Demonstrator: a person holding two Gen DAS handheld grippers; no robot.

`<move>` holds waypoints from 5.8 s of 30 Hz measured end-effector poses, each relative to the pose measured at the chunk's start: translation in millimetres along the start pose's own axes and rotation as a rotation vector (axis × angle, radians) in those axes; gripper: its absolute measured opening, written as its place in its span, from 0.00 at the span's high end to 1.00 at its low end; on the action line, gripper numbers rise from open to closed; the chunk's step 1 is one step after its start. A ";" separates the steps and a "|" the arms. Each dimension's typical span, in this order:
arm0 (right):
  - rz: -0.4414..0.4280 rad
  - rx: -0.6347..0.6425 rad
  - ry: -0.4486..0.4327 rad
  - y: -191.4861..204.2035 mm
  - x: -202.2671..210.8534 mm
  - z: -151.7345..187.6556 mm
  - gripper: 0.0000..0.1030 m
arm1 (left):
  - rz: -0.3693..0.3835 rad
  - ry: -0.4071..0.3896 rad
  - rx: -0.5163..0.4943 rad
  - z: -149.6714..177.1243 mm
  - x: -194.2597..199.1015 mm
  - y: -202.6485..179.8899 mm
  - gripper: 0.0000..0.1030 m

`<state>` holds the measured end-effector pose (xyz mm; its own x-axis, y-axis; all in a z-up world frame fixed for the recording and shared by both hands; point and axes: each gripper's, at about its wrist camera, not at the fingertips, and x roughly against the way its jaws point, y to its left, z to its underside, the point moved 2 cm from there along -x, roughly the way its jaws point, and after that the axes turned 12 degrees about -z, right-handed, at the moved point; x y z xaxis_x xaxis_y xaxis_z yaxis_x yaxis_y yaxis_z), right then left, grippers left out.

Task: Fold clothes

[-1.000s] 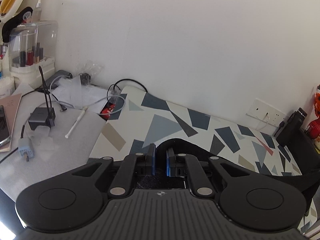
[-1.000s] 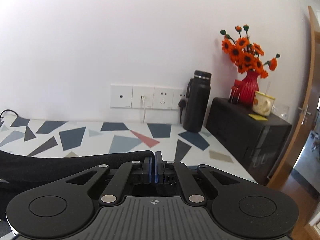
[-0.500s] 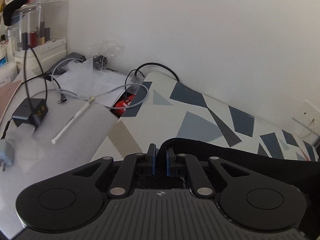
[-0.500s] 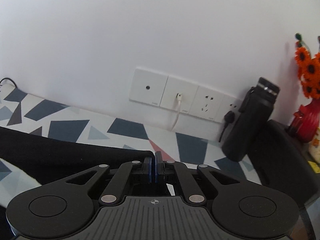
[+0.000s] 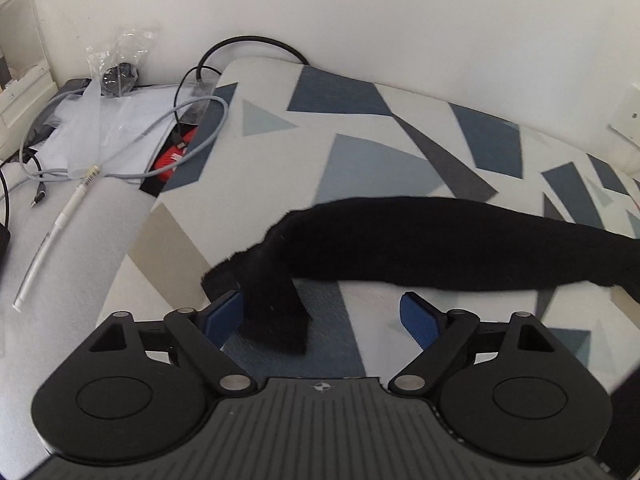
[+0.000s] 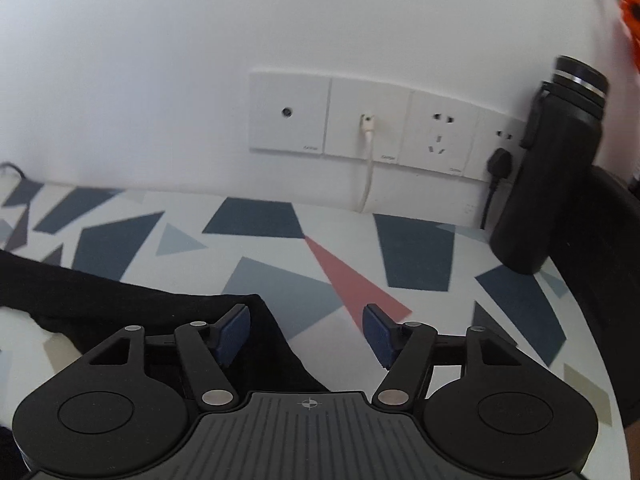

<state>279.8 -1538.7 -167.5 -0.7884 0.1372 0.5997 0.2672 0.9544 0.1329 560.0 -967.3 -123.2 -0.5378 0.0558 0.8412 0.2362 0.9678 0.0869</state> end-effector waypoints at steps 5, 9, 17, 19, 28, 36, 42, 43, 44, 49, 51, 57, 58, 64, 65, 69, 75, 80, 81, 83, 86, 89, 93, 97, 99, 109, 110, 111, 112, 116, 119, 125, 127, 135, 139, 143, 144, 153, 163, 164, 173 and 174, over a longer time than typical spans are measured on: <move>0.142 -0.149 -0.007 -26.0 81.2 44.8 0.42 | 0.128 0.006 -0.094 39.8 28.2 -25.0 0.13; 0.239 -0.234 -0.016 -23.6 142.5 92.7 0.49 | 0.271 0.021 -0.159 73.7 46.5 -56.3 0.13; 0.240 -0.064 0.061 40.9 164.4 143.1 0.56 | 0.323 -0.010 -0.315 120.4 78.0 -108.9 0.13; 0.224 -0.084 0.062 38.7 155.6 142.2 0.58 | 0.330 -0.009 -0.298 124.4 86.0 -108.4 0.13; 0.100 0.044 0.194 19.7 113.9 137.2 0.90 | 0.224 0.008 -0.209 144.2 94.0 -123.8 0.11; -0.067 -0.311 -0.119 -90.5 168.1 83.4 0.93 | 0.025 0.004 -0.200 150.7 92.3 -152.9 0.05; 0.048 -0.423 -0.193 -191.5 137.7 63.2 0.86 | -0.057 0.025 -0.093 149.1 90.3 -165.2 0.00; 0.060 -0.415 -0.189 -199.9 132.6 61.8 0.86 | -0.066 0.029 -0.080 148.1 90.1 -166.8 0.00; 0.060 -0.400 -0.179 -205.3 128.4 60.4 0.85 | -0.075 0.035 -0.068 147.5 89.9 -167.6 0.00; -0.095 -0.197 -0.077 -195.6 117.1 67.7 0.65 | -0.113 0.046 -0.008 151.0 92.6 -169.7 0.00; -0.160 -0.122 -0.017 -182.5 113.7 75.3 0.60 | -0.122 0.046 0.006 152.5 93.6 -170.0 0.00; -0.143 -0.025 0.032 -165.8 124.6 96.4 0.51 | -0.121 0.048 0.004 152.0 93.2 -168.2 0.00; -0.137 -0.031 0.033 -165.8 127.7 98.6 0.49 | -0.120 0.054 -0.001 151.2 92.7 -167.7 0.00; -0.141 -0.295 0.028 -184.5 140.2 109.5 0.49 | -0.125 0.093 -0.004 146.3 89.3 -159.0 0.00; -0.165 -0.392 0.003 -193.0 141.5 110.6 0.52 | -0.125 0.096 -0.005 146.0 89.0 -157.4 0.00; -0.255 -0.821 -0.108 -223.8 145.7 114.2 0.57 | -0.121 0.106 -0.014 145.0 87.8 -151.0 0.00; -0.221 -1.085 -0.065 -226.2 138.0 127.0 0.60 | -0.098 0.076 -0.038 150.3 88.9 -137.0 0.00; -0.168 -1.120 -0.062 -214.7 116.8 128.8 0.79 | -0.063 0.057 -0.091 151.2 88.4 -125.1 0.00; -0.151 -1.118 -0.066 -212.2 115.3 127.3 0.96 | -0.055 0.056 -0.105 150.6 88.0 -122.9 0.00; -0.130 -1.110 -0.096 -204.2 121.9 119.9 0.96 | -0.036 0.060 -0.135 148.9 86.6 -117.4 0.00; -0.181 -1.028 -0.202 -185.2 156.2 100.9 0.97 | -0.016 0.067 -0.169 147.8 85.3 -110.0 0.00; -0.173 -0.985 -0.203 -173.1 192.7 104.6 0.97 | 0.006 0.077 -0.205 146.7 84.3 -102.6 0.00; -0.044 -1.029 -0.099 -169.1 223.7 150.3 0.97 | 0.034 0.072 -0.268 149.0 85.1 -98.4 0.00; 0.174 -1.026 0.102 -162.3 229.3 203.5 0.90 | 0.055 0.067 -0.301 150.4 86.0 -97.8 0.00; 0.289 -0.934 0.121 -151.4 234.9 203.0 0.71 | 0.060 0.066 -0.312 150.6 86.1 -98.0 0.00; 0.151 -0.256 0.162 -73.3 156.7 106.6 0.63 | 0.042 0.041 -0.265 154.1 87.6 -100.3 0.00; 0.121 -0.221 0.194 -67.4 139.9 102.1 0.63 | 0.038 0.038 -0.257 154.6 87.7 -100.6 0.00; 0.101 -0.192 0.227 -62.1 123.7 98.0 0.63 | 0.034 0.038 -0.249 154.3 87.5 -100.8 0.00; 0.083 -0.166 0.255 -58.3 109.7 93.9 0.63 | 0.029 0.039 -0.240 153.8 87.2 -101.3 0.00; 0.057 -0.168 0.369 -68.4 59.7 74.3 0.60 | 0.012 0.037 -0.207 152.7 86.4 -102.9 0.00; 0.089 -0.147 0.320 -82.3 32.7 36.8 0.63 | 0.002 0.033 -0.189 152.8 86.0 -103.5 0.00; 0.127 -0.291 0.056 -111.6 24.9 -25.6 0.60 | -0.003 0.035 -0.180 152.4 85.7 -103.7 0.00; 0.056 -0.274 0.094 -101.4 23.4 -24.8 0.59 | 0.003 0.043 -0.195 151.3 86.4 -102.5 0.00; -0.116 -0.205 0.187 -47.6 36.1 14.1 0.53 | -0.043 -0.085 -0.217 120.1 122.5 -69.0 0.12; -0.137 -0.257 0.172 -37.9 43.9 7.3 0.53 | -0.086 -0.148 -0.291 84.7 115.2 -45.7 0.12; -0.127 -0.364 0.120 -27.8 47.9 -7.8 0.53 | -0.118 -0.202 -0.492 51.9 74.4 -27.7 0.17; -0.102 -0.376 0.113 -22.4 47.9 -10.1 0.53 | -0.123 -0.205 -0.528 46.5 63.1 -22.7 0.26; 0.068 -0.397 0.117 40.2 50.0 9.3 0.53 | 0.026 -0.249 -0.560 11.0 -10.1 12.3 0.44; 0.185 -0.441 0.119 62.0 65.2 30.3 0.53 | 0.422 -0.110 -0.535 -11.1 36.8 55.5 0.92; 0.189 -0.448 0.115 62.2 64.9 29.9 0.53 | 0.477 -0.101 -0.518 -14.1 50.8 70.1 0.92; 0.184 -0.438 0.123 79.7 43.1 25.9 0.52 | 0.355 -0.064 -0.032 -75.5 10.6 159.5 0.70; 0.181 -0.431 0.131 83.0 39.6 26.4 0.52 | 0.332 -0.063 -0.034 -76.1 4.3 157.1 0.58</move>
<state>256.1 -1447.1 -153.5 -0.6388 0.2299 0.7342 0.6209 0.7176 0.3155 656.3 -833.8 -65.3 -0.4755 0.3828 0.7920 0.4332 0.8855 -0.1679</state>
